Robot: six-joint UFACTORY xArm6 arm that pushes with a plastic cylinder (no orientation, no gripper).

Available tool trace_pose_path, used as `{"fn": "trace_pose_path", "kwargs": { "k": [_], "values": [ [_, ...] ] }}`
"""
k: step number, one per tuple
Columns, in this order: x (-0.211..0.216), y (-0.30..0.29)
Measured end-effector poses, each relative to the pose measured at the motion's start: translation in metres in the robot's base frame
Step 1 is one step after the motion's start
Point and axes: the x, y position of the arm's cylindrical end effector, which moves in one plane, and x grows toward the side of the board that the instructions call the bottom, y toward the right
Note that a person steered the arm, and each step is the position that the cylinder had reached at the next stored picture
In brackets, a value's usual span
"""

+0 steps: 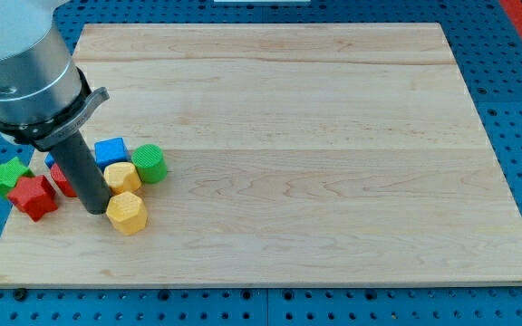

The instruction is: Slightly push the red star to the right

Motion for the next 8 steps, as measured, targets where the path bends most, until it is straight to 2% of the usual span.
{"fn": "trace_pose_path", "kwargs": {
  "k": [2,4,6,7,8],
  "values": [
    [0.054,-0.002],
    [0.06,0.032],
    [0.059,0.025],
    [0.064,-0.016],
    [0.076,-0.09]
  ]
}}
